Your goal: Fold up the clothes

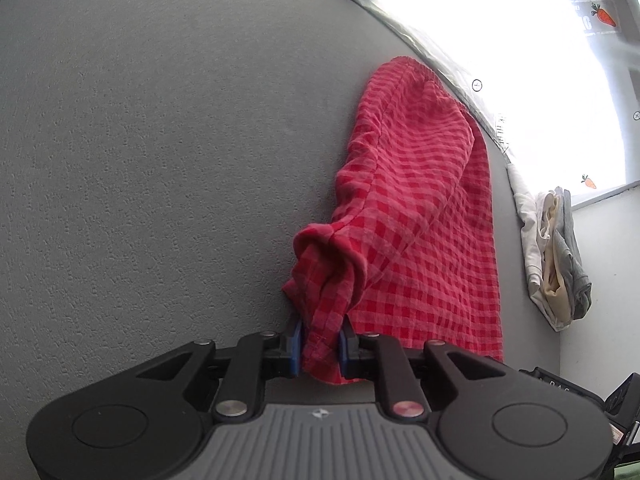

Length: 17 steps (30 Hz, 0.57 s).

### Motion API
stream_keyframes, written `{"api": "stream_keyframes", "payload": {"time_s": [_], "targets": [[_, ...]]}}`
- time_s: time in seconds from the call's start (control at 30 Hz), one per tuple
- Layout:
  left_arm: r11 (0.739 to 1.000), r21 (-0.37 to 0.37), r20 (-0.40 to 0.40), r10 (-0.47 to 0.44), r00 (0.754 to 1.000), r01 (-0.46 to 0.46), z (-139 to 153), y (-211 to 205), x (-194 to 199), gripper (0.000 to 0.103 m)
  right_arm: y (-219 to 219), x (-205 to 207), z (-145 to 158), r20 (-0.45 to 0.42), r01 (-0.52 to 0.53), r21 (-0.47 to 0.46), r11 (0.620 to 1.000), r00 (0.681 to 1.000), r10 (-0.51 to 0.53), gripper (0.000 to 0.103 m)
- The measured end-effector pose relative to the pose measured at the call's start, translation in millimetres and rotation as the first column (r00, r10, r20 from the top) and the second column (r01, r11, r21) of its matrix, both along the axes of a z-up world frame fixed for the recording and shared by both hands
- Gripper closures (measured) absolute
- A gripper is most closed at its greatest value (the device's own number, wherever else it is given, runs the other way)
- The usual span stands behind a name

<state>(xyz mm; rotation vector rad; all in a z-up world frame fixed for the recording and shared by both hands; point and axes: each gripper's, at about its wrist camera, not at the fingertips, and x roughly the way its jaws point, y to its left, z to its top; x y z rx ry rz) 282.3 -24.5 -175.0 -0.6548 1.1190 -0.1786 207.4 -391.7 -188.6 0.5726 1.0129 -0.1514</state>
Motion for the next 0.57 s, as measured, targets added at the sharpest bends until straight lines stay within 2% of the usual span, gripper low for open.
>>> {"api": "stream_keyframes", "payload": {"time_s": [0.2,0.4,0.53,0.57], "targets": [[1.000,-0.007,-0.001,0.004,1.000,-0.004,0,2,-1,0.082,5,6,2,-0.026,-0.020,-0.028,0.999,0.999,0.019,0.069],[1.000,0.001,0.005,-0.004,1.000,0.004,0,1,-1,0.081,8,7,3,-0.030,-0.028,-0.040,0.999,0.999,0.027,0.073],[1.000,-0.001,0.002,-0.005,1.000,0.005,0,2,0,0.081,17,11,4,-0.053,-0.075,-0.116,0.990,0.996,0.069,0.080],[1.000,-0.002,0.001,-0.005,1.000,0.005,0,2,0,0.081,18,11,4,-0.054,-0.081,-0.132,0.988,0.996,0.075,0.085]]}}
